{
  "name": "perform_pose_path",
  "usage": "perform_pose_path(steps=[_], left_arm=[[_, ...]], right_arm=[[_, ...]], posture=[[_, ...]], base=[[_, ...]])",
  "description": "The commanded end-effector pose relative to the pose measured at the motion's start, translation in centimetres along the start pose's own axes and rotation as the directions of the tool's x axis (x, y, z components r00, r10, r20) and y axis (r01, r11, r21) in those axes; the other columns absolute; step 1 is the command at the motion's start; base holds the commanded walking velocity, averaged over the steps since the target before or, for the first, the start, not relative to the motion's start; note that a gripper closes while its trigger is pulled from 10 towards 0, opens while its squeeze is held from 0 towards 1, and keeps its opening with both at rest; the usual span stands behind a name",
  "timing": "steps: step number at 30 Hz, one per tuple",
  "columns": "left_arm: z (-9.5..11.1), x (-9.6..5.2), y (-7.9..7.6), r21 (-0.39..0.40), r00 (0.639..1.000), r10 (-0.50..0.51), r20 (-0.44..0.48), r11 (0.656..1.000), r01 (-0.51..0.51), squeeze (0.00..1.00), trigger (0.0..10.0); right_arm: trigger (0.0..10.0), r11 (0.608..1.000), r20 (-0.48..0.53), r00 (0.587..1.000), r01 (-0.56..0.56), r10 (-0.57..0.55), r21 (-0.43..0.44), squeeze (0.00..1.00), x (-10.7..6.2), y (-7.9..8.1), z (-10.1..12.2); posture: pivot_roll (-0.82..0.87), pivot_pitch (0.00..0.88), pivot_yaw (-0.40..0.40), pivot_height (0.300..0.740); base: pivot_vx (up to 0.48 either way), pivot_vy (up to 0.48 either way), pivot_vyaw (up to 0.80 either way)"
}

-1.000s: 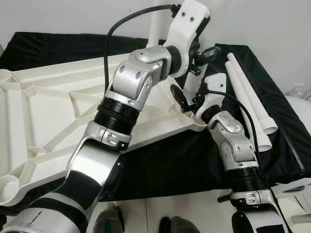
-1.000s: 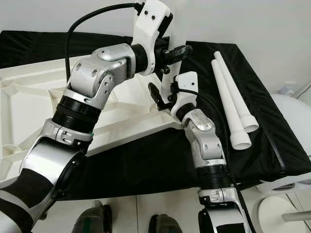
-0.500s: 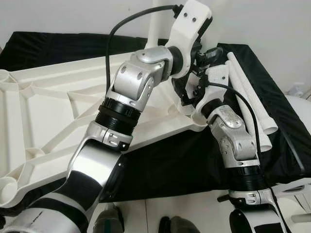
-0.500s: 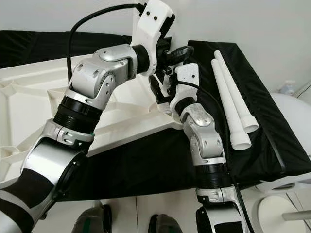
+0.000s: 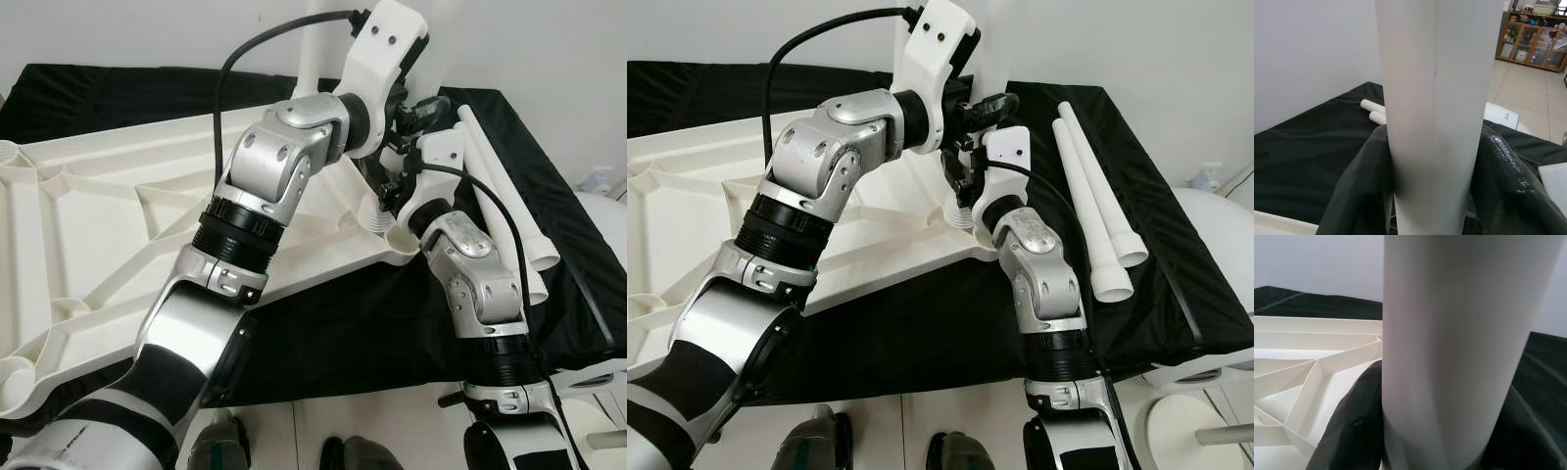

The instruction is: Building children table

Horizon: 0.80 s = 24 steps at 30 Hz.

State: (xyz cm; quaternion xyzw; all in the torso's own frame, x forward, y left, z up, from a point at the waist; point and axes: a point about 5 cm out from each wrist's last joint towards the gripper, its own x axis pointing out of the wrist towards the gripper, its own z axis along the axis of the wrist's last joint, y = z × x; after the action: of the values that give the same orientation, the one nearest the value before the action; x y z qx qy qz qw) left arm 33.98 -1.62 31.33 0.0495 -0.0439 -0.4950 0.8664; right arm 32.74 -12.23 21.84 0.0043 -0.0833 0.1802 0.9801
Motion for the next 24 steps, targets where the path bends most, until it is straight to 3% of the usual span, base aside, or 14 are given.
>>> perform_pose_path(steps=[1, 2, 3, 5, 6, 13, 19, 20, 24], left_arm=[[0.9, 0.2, -0.6, 0.054, 1.0, 0.009, 0.028, 0.999, -0.01, 0.0, 10.0], [0.9, 0.1, -0.7, 0.059, 1.0, 0.009, 0.027, 0.998, -0.01, 0.0, 10.0], [0.9, 0.1, -0.8, 0.051, 1.0, 0.003, 0.031, 0.999, -0.004, 0.0, 10.0], [0.9, 0.1, -0.9, 0.035, 0.999, -0.005, 0.038, 0.999, 0.004, 0.0, 10.0], [1.0, 0.0, -0.9, 0.031, 0.999, -0.016, 0.049, 0.999, 0.014, 1.0, 10.0], [1.6, -0.3, -1.3, 0.009, 0.993, -0.064, 0.097, 0.998, 0.063, 1.0, 10.0], [1.6, -0.5, -1.2, 0.007, 0.994, -0.073, 0.084, 0.997, 0.073, 1.0, 10.0], [1.5, -0.7, -1.0, 0.006, 0.995, -0.062, 0.076, 0.998, 0.062, 0.04, 10.0], [0.9, -1.3, 0.3, -0.01, 0.999, 0.02, 0.048, 1.0, -0.019, 0.0, 10.0]], right_arm=[[0.0, 1.0, -0.001, 1.0, 0.02, -0.02, 0.009, 0.0, -0.2, -0.5, 0.1], [0.0, 1.0, -0.001, 1.0, 0.022, -0.022, 0.009, 0.0, -0.2, -0.5, 0.1], [10.0, 1.0, -0.003, 1.0, 0.029, -0.029, 0.005, 0.0, -0.1, -0.6, 0.1], [10.0, 0.999, -0.006, 0.999, 0.036, -0.036, -0.001, 0.0, -0.1, -0.7, 0.1], [10.0, 0.999, -0.004, 0.999, 0.036, -0.036, -0.003, 0.0, 0.0, -0.7, 0.2], [10.0, 0.999, 0.001, 0.999, 0.045, -0.045, -0.004, 0.0, 0.0, -0.9, 0.1], [10.0, 0.998, 0.009, 0.998, 0.069, -0.069, -0.008, 0.0, 0.1, -1.4, 0.2], [10.0, 0.997, 0.017, 0.997, 0.079, -0.079, -0.013, 0.0, 0.1, -1.7, 0.3], [10.0, 0.993, 0.031, 0.994, 0.11, -0.109, -0.041, 0.0, 0.1, -2.8, 0.6]], posture=[[-0.01, 0.061, -0.073, 0.74], [-0.01, 0.061, -0.073, 0.74], [-0.01, 0.057, -0.071, 0.74], [-0.01, 0.057, -0.071, 0.74], [-0.01, 0.054, -0.071, 0.74], [-0.01, 0.047, -0.069, 0.74], [-0.01, 0.044, -0.069, 0.74], [-0.01, 0.044, -0.069, 0.74], [-0.01, 0.047, -0.066, 0.74]], base=[[0.0, 0.0, 0.0], [0.0, 0.0, 0.0], [0.0, 0.0, 0.0], [0.0, 0.0, 0.0], [0.0, 0.0, 0.0], [0.0, 0.0, 0.0], [0.0, 0.0, 0.0], [0.0, 0.0, 0.0], [0.0, 0.0, 0.0]])
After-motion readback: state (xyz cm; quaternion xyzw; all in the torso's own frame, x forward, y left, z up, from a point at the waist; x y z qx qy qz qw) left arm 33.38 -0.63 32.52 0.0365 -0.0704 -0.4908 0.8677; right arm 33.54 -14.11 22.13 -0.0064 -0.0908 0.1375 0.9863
